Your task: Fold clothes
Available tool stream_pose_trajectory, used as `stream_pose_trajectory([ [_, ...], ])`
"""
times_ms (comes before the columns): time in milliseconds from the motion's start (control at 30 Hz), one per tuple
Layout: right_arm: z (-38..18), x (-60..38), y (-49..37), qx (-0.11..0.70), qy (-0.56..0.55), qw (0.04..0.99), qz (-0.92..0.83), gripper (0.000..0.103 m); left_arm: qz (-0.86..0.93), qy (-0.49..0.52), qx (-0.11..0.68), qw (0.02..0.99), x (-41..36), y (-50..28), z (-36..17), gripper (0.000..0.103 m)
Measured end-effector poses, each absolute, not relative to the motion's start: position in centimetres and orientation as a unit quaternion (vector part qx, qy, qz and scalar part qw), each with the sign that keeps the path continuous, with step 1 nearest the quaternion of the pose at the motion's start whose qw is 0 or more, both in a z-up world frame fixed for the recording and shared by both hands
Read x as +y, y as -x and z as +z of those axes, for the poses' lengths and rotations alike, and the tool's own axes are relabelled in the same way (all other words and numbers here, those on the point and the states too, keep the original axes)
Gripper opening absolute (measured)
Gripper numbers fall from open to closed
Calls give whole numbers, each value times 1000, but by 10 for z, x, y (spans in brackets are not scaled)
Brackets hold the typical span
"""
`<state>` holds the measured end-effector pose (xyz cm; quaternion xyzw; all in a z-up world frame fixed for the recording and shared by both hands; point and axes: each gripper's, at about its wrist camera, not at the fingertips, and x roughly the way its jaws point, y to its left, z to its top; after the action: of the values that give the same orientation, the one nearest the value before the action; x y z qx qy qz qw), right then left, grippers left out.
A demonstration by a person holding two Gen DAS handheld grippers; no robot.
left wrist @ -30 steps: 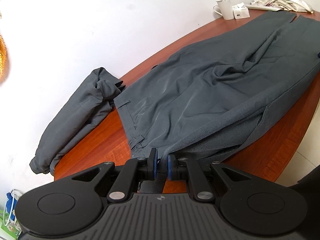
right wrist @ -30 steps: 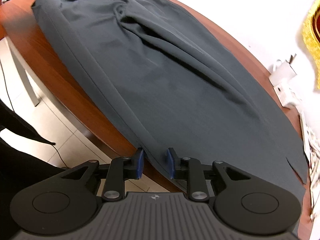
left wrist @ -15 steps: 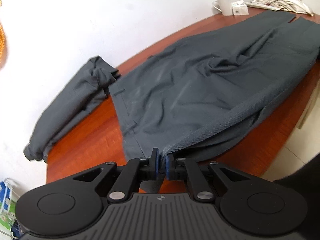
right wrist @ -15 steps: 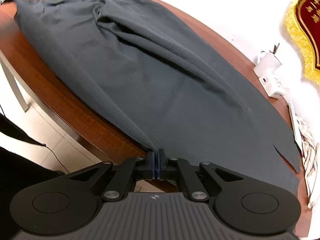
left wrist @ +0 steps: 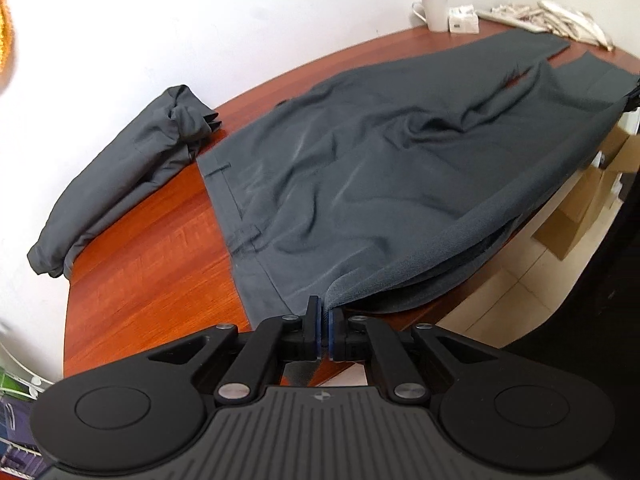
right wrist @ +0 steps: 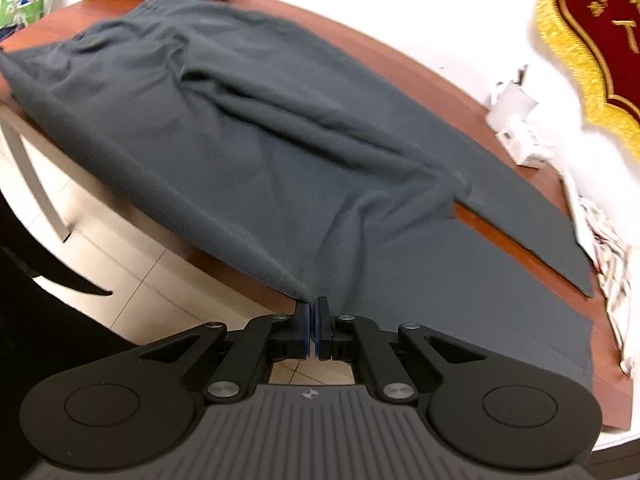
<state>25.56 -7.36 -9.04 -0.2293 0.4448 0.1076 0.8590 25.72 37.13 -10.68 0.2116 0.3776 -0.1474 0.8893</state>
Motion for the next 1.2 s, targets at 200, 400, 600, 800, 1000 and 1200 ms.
stream_pose_trajectory([
  [200,-64,-66,-277,389,233,888,71,2,-122,-160,358,912,379,-288,-94,3],
  [400,-43,-56,-317,345,240,906,47,2,-85,-135,319,934,375,-319,-74,3],
  [600,-18,-52,-368,305,242,921,32,2,-39,-114,283,952,370,-350,-53,3],
  [800,-3,-49,-416,281,244,928,37,2,-3,-109,255,961,370,-382,-35,3],
  [1000,4,-46,-461,271,240,931,40,2,21,-108,243,964,364,-412,-23,3],
  [1200,0,-41,-511,276,242,929,49,2,47,-105,253,961,359,-461,-21,3],
])
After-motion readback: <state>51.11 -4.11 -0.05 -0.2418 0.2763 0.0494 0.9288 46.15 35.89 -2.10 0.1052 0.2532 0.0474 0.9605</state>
